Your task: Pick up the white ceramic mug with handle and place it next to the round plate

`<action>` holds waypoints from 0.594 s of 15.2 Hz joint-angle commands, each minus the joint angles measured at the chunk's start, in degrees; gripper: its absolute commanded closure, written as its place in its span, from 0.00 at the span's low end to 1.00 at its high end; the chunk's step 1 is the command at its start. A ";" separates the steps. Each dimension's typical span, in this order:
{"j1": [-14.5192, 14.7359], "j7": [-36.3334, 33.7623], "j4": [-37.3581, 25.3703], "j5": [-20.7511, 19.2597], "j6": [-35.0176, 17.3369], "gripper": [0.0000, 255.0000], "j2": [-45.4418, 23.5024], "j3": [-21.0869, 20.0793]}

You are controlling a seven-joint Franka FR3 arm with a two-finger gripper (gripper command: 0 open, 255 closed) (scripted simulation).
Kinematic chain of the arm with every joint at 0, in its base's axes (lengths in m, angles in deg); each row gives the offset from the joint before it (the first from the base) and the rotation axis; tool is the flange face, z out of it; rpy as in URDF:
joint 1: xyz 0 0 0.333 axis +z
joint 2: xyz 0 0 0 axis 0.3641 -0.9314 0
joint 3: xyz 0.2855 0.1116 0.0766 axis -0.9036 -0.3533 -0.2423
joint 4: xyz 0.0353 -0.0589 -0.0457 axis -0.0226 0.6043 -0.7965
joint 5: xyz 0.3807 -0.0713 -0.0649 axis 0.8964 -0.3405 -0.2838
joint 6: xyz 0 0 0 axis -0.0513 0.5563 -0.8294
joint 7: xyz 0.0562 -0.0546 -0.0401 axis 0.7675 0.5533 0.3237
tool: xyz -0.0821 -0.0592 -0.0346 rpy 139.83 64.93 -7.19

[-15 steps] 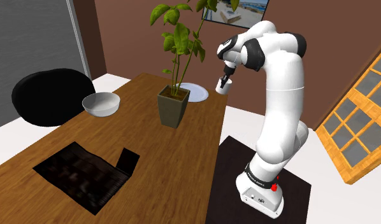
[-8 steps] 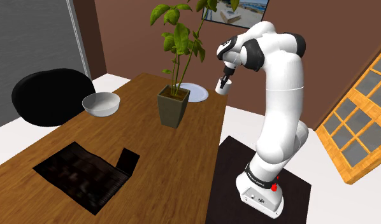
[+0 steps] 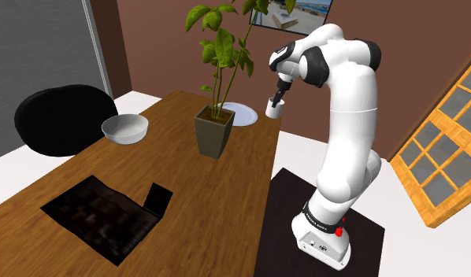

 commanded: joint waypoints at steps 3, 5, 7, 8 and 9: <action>0.47 -1.13 -1.69 -1.96 3.61 0.00 2.38 1.11; 0.47 -1.13 -1.68 -1.97 3.61 0.00 2.38 1.11; 0.47 -1.13 -1.68 -1.96 3.61 0.00 2.38 1.11; 0.47 -1.13 -1.69 -1.96 3.61 0.00 2.38 1.11; 0.47 -1.13 -1.69 -1.96 3.61 0.00 2.38 1.11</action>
